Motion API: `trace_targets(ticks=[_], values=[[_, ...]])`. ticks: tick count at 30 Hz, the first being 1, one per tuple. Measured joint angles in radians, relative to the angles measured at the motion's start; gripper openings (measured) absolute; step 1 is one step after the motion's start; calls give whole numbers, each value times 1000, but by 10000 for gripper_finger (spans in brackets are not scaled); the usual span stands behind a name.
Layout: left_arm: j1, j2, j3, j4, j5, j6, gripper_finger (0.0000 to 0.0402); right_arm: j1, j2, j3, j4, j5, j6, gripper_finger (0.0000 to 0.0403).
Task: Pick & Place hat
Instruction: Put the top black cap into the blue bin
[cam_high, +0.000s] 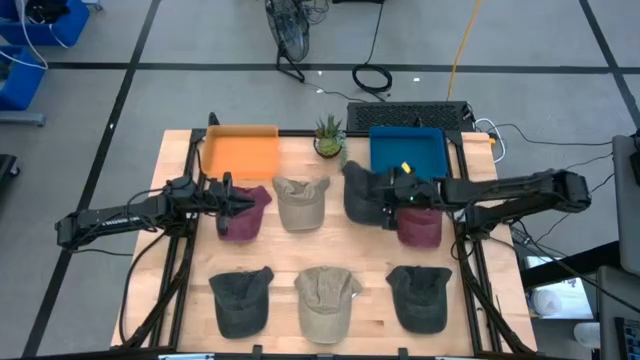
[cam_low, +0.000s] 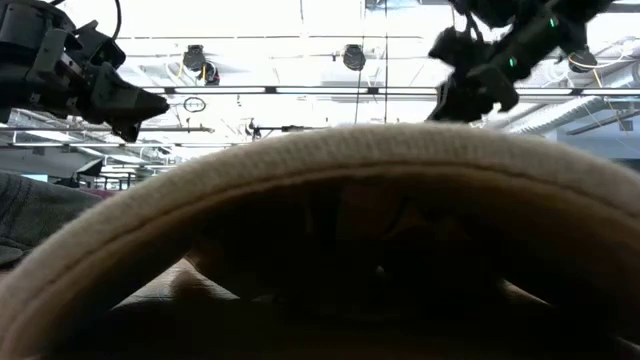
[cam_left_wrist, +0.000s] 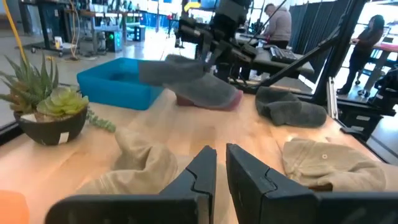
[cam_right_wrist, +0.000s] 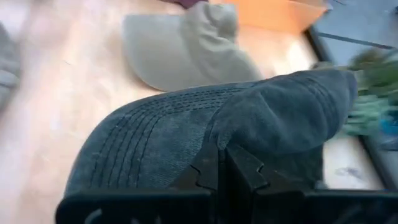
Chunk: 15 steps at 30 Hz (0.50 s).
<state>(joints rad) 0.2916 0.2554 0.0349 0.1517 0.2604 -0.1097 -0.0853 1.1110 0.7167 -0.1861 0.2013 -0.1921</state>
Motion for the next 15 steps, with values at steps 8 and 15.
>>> trace_targets(ticks=[8,15], values=[[0,0,0,41,0,-9,42,-149,-10,215,-334,122,-302,3],[0,0,0,31,0,-9,42,-400,-9,223,-340,171,-553,2]])
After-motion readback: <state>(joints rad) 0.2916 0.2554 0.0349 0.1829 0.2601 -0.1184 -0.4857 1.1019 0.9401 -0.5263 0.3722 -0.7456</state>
